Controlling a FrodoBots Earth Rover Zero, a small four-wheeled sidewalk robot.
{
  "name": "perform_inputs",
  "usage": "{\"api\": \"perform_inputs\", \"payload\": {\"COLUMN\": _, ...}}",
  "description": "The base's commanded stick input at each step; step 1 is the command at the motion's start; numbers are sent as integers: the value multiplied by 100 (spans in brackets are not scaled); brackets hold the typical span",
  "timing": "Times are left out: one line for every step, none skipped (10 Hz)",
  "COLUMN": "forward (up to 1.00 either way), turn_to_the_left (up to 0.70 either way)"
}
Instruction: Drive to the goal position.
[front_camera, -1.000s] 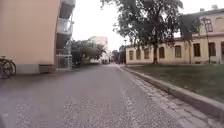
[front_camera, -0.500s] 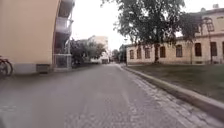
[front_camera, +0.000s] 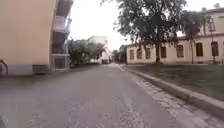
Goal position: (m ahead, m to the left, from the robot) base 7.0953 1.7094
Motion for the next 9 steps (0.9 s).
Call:
{"api": "perform_inputs", "payload": {"forward": 60, "turn_to_the_left": 0}}
{"api": "perform_inputs", "payload": {"forward": 60, "turn_to_the_left": 0}}
{"api": "perform_inputs", "payload": {"forward": 60, "turn_to_the_left": 0}}
{"api": "perform_inputs", "payload": {"forward": 60, "turn_to_the_left": 0}}
{"api": "perform_inputs", "payload": {"forward": 60, "turn_to_the_left": 0}}
{"api": "perform_inputs", "payload": {"forward": 60, "turn_to_the_left": 0}}
{"api": "perform_inputs", "payload": {"forward": 60, "turn_to_the_left": 0}}
{"api": "perform_inputs", "payload": {"forward": 60, "turn_to_the_left": 0}}
{"api": "perform_inputs", "payload": {"forward": 60, "turn_to_the_left": 0}}
